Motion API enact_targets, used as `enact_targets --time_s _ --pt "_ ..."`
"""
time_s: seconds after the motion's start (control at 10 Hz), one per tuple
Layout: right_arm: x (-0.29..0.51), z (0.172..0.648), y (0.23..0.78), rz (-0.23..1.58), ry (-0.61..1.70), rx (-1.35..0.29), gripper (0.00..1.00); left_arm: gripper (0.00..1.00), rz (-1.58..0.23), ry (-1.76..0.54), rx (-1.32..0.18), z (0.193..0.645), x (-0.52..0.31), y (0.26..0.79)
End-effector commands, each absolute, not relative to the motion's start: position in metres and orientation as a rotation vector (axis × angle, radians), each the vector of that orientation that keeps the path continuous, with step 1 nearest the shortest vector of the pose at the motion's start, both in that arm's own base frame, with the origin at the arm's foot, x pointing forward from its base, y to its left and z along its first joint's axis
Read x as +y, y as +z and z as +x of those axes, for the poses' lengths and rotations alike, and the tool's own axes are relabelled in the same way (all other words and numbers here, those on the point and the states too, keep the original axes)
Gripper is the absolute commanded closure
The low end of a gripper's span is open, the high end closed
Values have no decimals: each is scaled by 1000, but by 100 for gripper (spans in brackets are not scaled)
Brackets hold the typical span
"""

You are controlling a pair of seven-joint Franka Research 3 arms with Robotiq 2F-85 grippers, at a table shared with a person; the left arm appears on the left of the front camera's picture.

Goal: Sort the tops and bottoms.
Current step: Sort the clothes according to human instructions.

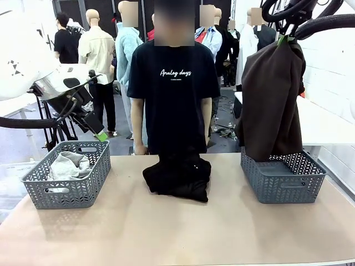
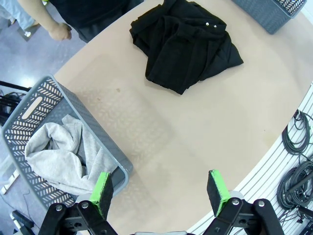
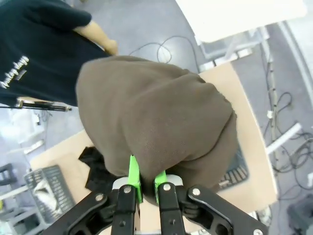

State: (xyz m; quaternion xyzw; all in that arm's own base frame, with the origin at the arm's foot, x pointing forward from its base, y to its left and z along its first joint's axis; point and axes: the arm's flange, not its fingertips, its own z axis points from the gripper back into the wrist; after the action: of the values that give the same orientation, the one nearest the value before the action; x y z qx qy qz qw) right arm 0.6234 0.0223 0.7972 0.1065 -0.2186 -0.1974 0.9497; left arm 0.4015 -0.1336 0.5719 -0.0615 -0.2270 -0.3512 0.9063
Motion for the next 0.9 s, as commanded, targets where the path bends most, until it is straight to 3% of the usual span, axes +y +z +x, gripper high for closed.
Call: enact_targets --time_s 0.0,0.4,0.8 --pt "20 657 834 228 -446 -451 100 0 -140 -738 -470 401 -132 572" --pt "11 659 828 233 -465 -431 100 0 -140 -738 -470 401 -132 572" --pt "-7 636 863 228 -510 -526 100 0 -140 -738 -470 401 -132 572"
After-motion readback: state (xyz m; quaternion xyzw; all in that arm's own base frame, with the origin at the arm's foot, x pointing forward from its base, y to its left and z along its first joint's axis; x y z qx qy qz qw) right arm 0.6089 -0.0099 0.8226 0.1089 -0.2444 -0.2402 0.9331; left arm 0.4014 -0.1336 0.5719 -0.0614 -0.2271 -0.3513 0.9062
